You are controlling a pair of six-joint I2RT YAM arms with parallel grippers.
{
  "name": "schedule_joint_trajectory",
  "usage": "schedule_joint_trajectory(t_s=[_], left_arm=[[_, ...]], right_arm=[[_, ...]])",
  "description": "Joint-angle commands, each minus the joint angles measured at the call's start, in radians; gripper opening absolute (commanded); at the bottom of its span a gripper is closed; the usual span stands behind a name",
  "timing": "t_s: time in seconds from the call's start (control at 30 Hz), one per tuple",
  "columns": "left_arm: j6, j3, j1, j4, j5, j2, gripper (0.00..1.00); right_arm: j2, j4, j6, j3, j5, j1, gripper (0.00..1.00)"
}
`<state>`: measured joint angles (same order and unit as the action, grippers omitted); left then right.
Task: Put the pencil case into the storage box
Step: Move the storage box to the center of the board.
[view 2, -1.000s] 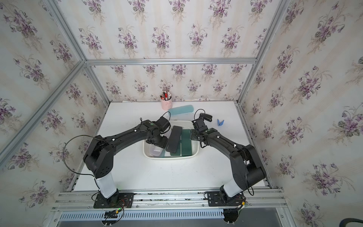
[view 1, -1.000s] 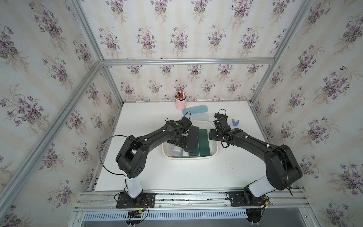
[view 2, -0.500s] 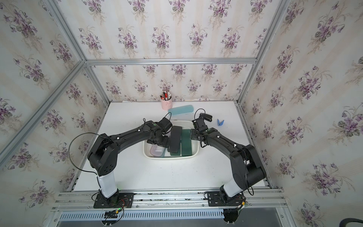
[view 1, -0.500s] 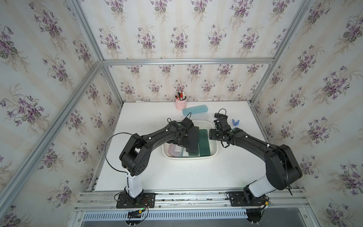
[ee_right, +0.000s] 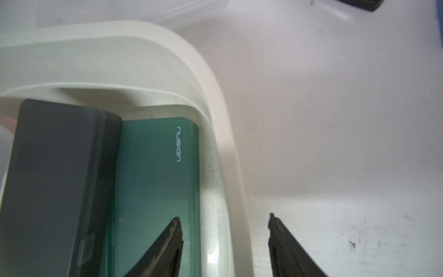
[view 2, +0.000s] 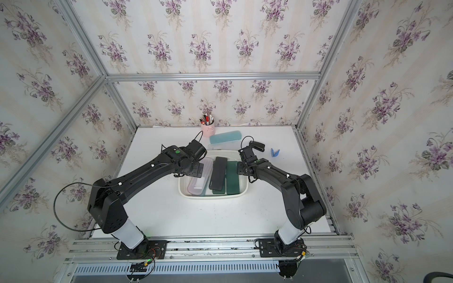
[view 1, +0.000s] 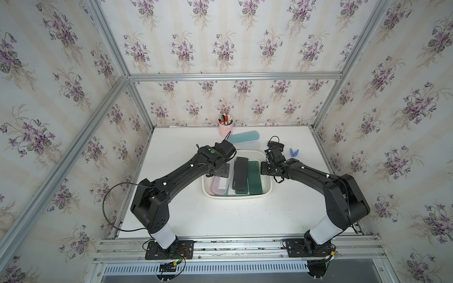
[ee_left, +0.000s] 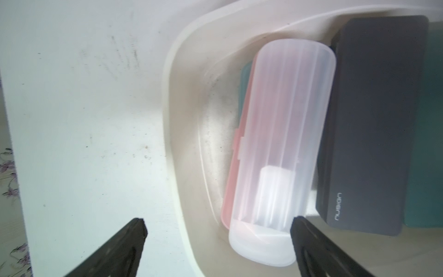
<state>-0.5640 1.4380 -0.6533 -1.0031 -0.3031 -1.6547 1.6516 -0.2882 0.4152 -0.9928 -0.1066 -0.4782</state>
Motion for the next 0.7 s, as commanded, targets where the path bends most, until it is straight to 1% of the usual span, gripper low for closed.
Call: schedule_joint_trajectory(t_s=[0.0,0.1,0.13,0.37,0.67], left_arm=[[-0.004,-0.030,0.030,-0.052,-0.051,0.039,0.99],[-0.001,-0.065,0.058,-0.049,-0.052,0.079,0.99],[0.002,-0.072,0.067,-0.049,-0.053,0.088,0.99],[0.028,-0.122,0.130,-0.044,-0.051,0.139,0.99],[0.053,-0.175,0.158,-0.033,-0.041,0.201,0.99]], right_arm=[[0.018,0.025,0.008,-0.022,0.027,-0.030,0.60],[0.036,0.011,0.033,-0.045,0.012,-0.064,0.60],[0.041,0.009,0.050,-0.050,0.010,-0.101,0.60],[0.084,0.011,0.139,-0.102,0.002,-0.203,0.60],[0.237,-0.017,0.160,-0.280,0.018,-0.308,0.61]])
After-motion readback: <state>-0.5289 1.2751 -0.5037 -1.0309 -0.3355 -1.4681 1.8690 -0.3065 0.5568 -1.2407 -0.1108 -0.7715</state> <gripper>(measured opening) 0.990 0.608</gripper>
